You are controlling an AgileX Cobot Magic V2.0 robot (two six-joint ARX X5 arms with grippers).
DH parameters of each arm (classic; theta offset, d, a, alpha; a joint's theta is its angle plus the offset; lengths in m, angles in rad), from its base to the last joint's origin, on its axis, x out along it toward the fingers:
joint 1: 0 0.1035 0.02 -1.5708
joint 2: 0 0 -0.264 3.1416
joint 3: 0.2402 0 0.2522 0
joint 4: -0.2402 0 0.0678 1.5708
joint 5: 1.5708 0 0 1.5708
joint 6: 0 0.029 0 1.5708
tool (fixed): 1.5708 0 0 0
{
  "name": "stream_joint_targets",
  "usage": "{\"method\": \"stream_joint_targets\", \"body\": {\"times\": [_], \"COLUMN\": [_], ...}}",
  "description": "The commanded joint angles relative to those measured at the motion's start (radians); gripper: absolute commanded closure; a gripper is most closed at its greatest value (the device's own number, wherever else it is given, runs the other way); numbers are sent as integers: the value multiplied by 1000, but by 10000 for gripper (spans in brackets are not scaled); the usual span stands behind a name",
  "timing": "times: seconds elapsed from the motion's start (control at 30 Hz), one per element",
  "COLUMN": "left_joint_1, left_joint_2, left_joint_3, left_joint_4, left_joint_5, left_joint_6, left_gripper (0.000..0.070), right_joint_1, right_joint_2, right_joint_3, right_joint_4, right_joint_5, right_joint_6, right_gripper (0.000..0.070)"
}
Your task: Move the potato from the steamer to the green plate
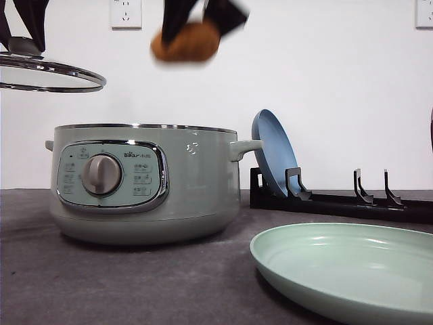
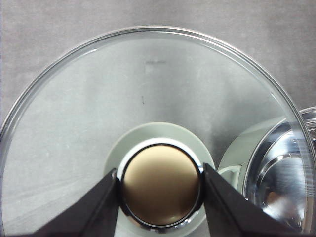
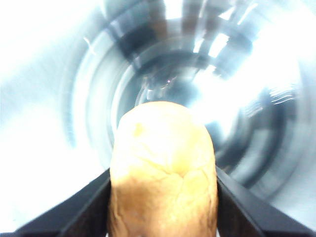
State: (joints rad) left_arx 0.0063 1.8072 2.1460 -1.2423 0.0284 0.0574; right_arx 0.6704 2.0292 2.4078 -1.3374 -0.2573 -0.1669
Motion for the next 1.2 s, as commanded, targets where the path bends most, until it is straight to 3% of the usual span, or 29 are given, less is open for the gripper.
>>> {"method": "stream_joint_targets", "body": {"times": [0.0,0.27,0.53,0.87,1.17], "left_joint_1": [1,1,0,0,0], "left_joint_2": [-2,-2,-2,-2,-2], "left_joint_3": [47,46,46,46,45], "left_joint_4": [29,24,21,23,23], "left_joint_5": [2,2,2,1,2], "left_joint_6": [-10,-13,-17,-21,-24], "left_gripper": [700,700,700,700,700], "right_joint_1": [0,-25,-74,-77,-77], "right_joint_2": [-45,-381,-714,-1027,-1101], "right_joint_3": [3,-195,-564,-1143,-1544], "right_joint_4": [-53,-75,-39,196,493], "right_joint_5": [4,100,105,91,89], "right_joint_6": [10,16,43,197,315], "right_gripper": [429,429,429,429,429]}}
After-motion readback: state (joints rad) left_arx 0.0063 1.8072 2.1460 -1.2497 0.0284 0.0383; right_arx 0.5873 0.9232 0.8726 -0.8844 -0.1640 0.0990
